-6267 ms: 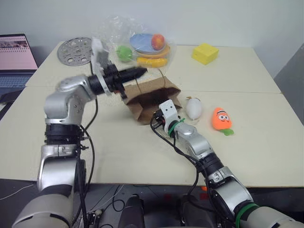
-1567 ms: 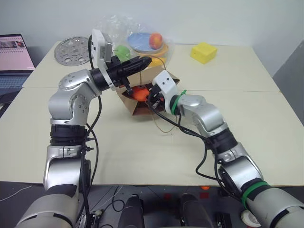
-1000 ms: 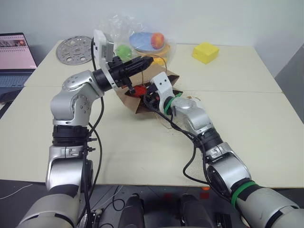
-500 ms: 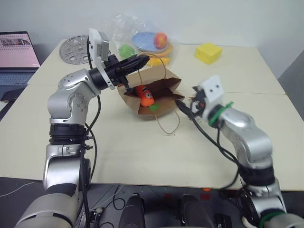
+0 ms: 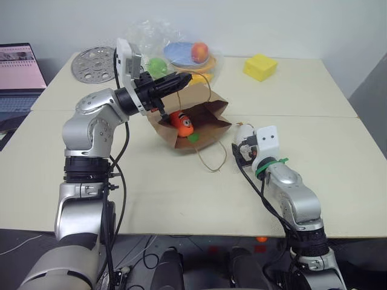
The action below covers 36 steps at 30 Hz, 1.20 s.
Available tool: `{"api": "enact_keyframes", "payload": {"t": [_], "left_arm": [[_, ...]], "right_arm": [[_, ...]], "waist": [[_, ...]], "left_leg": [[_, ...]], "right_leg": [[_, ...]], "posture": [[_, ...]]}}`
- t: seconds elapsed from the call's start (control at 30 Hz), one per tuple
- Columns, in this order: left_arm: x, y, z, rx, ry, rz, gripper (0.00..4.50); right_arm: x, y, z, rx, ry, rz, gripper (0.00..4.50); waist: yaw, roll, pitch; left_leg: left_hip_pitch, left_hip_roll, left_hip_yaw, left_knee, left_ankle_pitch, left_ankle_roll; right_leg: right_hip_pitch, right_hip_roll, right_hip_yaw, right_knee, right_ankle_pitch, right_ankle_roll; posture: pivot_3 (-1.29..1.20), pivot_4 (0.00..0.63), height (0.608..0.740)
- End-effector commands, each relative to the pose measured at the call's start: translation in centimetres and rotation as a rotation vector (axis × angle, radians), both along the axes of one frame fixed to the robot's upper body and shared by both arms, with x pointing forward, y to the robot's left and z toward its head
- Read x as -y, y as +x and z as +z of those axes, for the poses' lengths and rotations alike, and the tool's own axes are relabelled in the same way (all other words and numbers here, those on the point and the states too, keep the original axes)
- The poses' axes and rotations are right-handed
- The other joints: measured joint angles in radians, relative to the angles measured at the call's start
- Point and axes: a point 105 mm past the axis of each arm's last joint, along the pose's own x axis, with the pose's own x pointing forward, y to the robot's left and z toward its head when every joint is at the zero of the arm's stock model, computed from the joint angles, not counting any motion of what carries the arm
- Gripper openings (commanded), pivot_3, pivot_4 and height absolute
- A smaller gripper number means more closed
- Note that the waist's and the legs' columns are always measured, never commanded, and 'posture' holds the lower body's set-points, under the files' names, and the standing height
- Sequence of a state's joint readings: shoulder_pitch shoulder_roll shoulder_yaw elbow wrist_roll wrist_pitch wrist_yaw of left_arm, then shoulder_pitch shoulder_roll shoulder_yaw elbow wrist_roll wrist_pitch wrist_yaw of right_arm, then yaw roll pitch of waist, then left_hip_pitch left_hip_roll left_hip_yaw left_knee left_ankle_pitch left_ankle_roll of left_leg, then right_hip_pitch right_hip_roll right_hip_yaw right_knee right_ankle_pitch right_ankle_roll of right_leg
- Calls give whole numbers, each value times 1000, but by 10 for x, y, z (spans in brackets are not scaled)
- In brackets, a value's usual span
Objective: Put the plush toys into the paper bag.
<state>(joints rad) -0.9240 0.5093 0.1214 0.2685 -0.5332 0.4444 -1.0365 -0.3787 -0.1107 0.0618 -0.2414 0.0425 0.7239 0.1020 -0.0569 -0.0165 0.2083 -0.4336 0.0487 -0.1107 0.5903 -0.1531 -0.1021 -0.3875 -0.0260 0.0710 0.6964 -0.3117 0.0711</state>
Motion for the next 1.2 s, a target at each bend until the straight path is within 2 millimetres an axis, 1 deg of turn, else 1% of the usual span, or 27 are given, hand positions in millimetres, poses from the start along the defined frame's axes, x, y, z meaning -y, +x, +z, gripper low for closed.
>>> {"api": "enact_keyframes", "payload": {"t": [0.03,0.1,0.17,0.2,0.3,0.43,0.47,0.5,0.63,0.67,0.73,0.77,0.83,0.9,0.97,1.03,1.13,1.2], "left_arm": [[-1,-7,17,77,8,-1,0],[-1,-8,16,75,11,-1,0],[-2,-8,16,77,14,5,0],[-2,-8,16,77,14,8,0],[-3,-8,17,79,13,15,0],[-4,-8,17,79,16,18,0],[-5,-8,17,79,17,19,0],[-5,-8,17,79,17,20,0],[-6,-9,18,79,17,20,0],[-6,-8,18,77,15,21,0],[-7,-8,18,78,22,23,0],[-7,-8,17,78,25,24,0],[-7,-7,18,76,19,23,0],[-6,-7,19,78,17,24,0],[-4,-7,20,82,20,16,0],[-4,-7,20,81,19,17,0],[-3,-7,21,81,22,14,0],[-3,-8,21,81,25,10,0]], "right_arm": [[5,7,6,49,-46,-46,4476],[10,7,4,53,-66,-60,4117],[11,7,2,60,-90,-45,3548],[12,6,1,60,-101,-41,3218],[16,6,-2,62,-111,-48,2015],[18,7,4,90,-108,-45,537],[18,7,8,110,-114,-33,242],[18,7,11,122,-119,-23,42],[16,0,31,201,-98,77,42],[13,-5,38,234,-116,133,42],[0,-19,48,262,-96,285,42],[-3,-23,50,264,-87,324,42],[-3,-32,54,256,-84,374,42],[-7,-44,57,242,-84,485,42],[-18,-59,61,203,-39,624,42],[-29,-65,62,175,-34,705,42],[-46,-58,55,150,-24,721,42],[-54,-41,51,157,-53,661,42]], "waist": [[0,0,0],[0,0,0],[0,0,0],[0,0,0],[-1,0,0],[-1,0,0],[-1,0,0],[-1,0,0],[-1,0,0],[-1,0,0],[-1,0,0],[-1,0,0],[-1,0,0],[0,0,0],[0,0,0],[0,0,0],[-4,0,0],[-8,0,0]], "left_leg": [[0,0,0,0,0,0],[0,0,0,0,0,0],[0,0,0,0,0,0],[0,0,0,0,0,0],[0,0,0,0,0,0],[0,0,0,0,0,0],[0,0,0,0,0,0],[0,0,0,0,0,0],[0,0,0,0,0,0],[0,0,0,0,0,0],[0,0,0,0,0,0],[0,0,0,0,0,0],[0,0,0,0,0,0],[0,0,0,0,0,0],[0,0,0,1,0,0],[0,0,0,1,0,0],[0,0,0,2,0,0],[1,0,0,2,0,0]], "right_leg": [[0,0,0,0,0,0],[0,0,0,0,0,0],[0,0,0,0,0,0],[0,0,0,0,0,0],[0,0,0,0,0,0],[0,0,0,0,0,0],[0,0,0,0,0,0],[0,0,0,0,0,0],[0,0,0,0,0,0],[0,0,0,0,0,0],[0,0,0,0,0,0],[0,0,0,0,0,0],[0,0,0,0,0,0],[0,0,0,0,0,0],[1,0,0,-1,0,0],[1,0,0,0,0,0],[1,0,0,0,0,0],[1,0,0,0,0,1]], "posture": [[0,150,740],[0,150,740],[0,150,740],[0,150,740],[0,150,740],[0,150,740],[0,150,740],[0,150,740],[0,150,740],[0,150,740],[0,150,740],[0,150,740],[0,150,740],[0,150,740],[0,150,740],[0,150,740],[0,150,740],[0,150,740]]}}
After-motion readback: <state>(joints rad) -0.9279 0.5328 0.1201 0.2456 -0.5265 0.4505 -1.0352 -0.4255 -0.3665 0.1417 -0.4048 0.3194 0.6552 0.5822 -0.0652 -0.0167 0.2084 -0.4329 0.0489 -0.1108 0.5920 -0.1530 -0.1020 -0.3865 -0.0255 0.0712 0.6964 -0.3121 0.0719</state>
